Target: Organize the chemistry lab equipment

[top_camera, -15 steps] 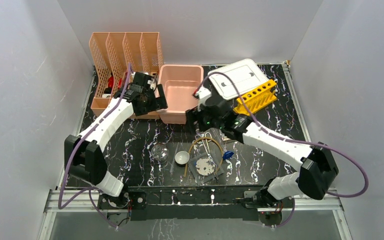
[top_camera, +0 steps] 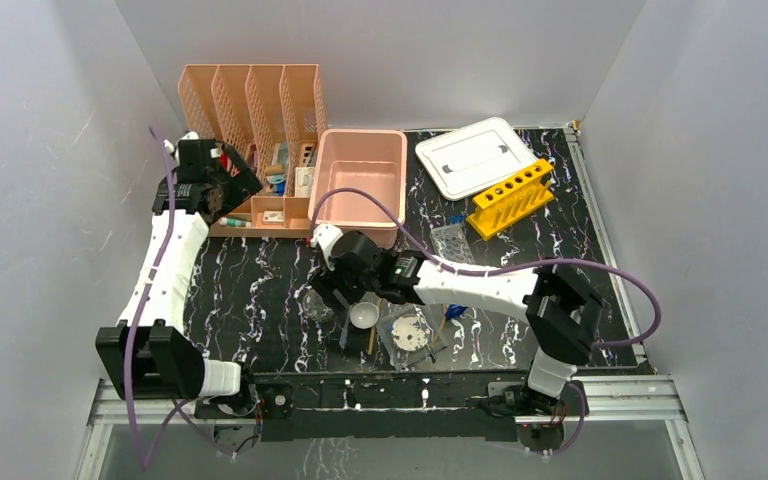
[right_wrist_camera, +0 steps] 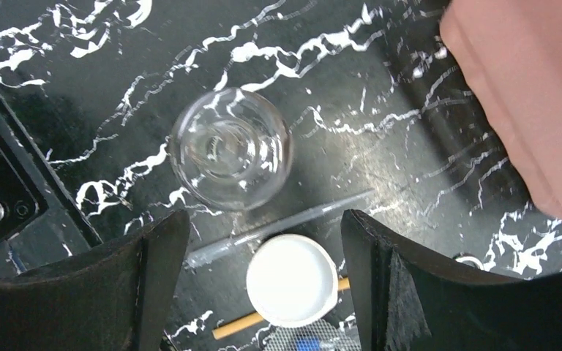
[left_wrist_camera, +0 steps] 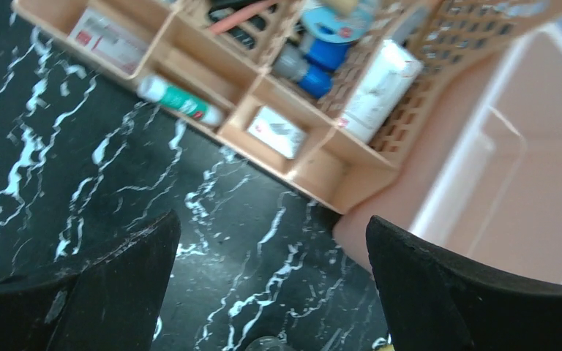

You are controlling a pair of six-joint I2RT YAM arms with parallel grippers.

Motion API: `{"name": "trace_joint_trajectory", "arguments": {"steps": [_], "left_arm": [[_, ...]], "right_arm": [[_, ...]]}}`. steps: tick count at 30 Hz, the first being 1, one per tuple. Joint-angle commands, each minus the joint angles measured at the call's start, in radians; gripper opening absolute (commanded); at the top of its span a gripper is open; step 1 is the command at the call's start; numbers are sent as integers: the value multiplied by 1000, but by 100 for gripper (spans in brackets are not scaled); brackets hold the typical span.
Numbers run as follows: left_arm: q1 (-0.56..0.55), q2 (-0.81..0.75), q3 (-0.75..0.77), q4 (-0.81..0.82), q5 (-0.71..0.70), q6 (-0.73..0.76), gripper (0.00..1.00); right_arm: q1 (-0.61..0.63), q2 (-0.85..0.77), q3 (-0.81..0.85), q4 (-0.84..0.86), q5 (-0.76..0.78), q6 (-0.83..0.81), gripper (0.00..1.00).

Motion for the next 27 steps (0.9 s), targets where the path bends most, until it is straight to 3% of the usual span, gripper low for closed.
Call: {"name": "trace_joint_trajectory", "arguments": {"steps": [1,14,27], "left_arm": [[89,-37,-93,-15,105,4,98],[182,-55,-179,21,143,47,98],[206,-65,-218,37,177,60,98]], "right_arm": [[38,16,118,26,37,-61,87],[97,185,263,-35,74,-96,84],[98,210,263,-33,76,-67,66]]}}
